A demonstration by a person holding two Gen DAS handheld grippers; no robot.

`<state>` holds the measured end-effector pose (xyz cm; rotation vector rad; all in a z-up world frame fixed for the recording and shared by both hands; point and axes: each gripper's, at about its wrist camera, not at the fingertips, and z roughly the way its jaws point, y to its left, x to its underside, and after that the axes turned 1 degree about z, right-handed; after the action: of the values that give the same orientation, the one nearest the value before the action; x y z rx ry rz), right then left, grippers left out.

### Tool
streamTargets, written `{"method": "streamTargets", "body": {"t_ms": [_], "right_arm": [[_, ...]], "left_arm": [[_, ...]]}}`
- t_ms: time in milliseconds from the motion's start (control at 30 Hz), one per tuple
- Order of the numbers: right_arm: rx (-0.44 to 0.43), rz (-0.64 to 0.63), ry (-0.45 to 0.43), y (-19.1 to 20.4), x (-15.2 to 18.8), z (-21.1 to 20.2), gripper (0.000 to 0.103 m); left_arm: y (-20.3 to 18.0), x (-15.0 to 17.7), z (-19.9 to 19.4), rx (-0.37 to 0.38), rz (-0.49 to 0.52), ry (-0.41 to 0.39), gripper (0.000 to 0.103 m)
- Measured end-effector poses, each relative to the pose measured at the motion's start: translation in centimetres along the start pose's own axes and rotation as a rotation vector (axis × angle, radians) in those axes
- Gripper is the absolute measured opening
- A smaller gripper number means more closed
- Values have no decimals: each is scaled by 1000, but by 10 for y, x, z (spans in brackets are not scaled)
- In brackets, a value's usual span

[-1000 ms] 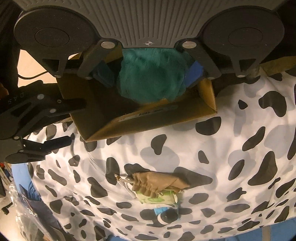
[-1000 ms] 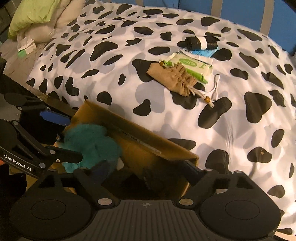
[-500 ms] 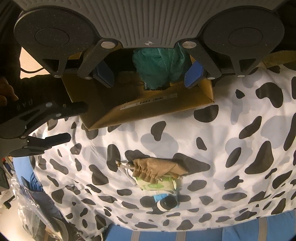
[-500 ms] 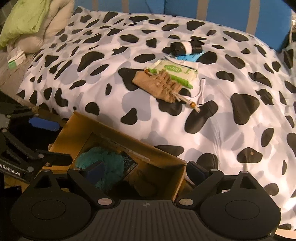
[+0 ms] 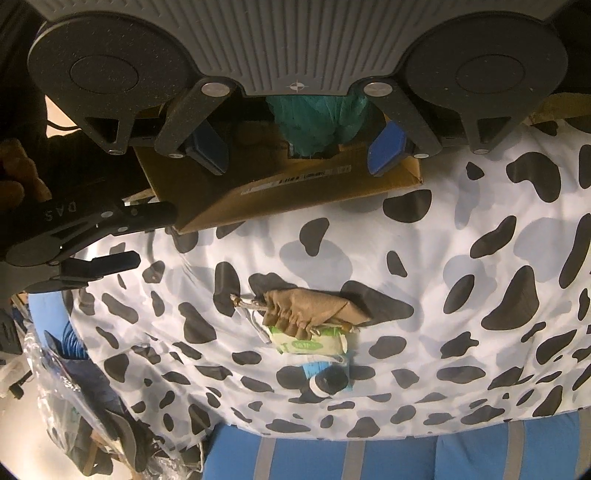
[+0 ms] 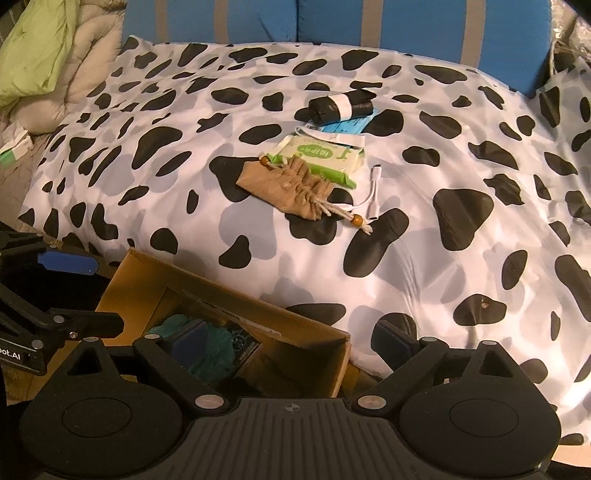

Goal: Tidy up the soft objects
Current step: 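Open left gripper to drop the loofah into the box, then raise the open left gripper up and away from the box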

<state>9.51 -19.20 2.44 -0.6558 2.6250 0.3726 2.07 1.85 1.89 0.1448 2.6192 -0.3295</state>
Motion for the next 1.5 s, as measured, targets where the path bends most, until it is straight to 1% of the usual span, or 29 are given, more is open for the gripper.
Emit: {"method": "streamTargets", "body": {"t_ms": [333, 500, 900, 1067, 1267, 1433, 1500], "right_arm": [[35, 61, -33, -10, -1, -2, 99], [38, 75, -46, -13, -2, -2, 99], [44, 52, -84, -9, -13, 0, 99], [41, 19, -97, -5, -22, 3, 99], [53, -1, -109, -11, -35, 7, 99], [38, 14, -128, -20, -43, 8, 99], [26, 14, -135, -22, -46, 10, 99]], "left_arm": [[2, -1, -2, -7, -14, -79, 83], [3, -5, -3, -19, -25, -113, 83], [6, -15, -7, -44, -55, -132, 83], [6, -17, -9, -50, -53, -136, 83], [9, -26, -12, -87, -42, -132, 83], [16, -32, -13, -74, -71, -121, 83], [19, -35, -11, -74, -65, -114, 83]]}}
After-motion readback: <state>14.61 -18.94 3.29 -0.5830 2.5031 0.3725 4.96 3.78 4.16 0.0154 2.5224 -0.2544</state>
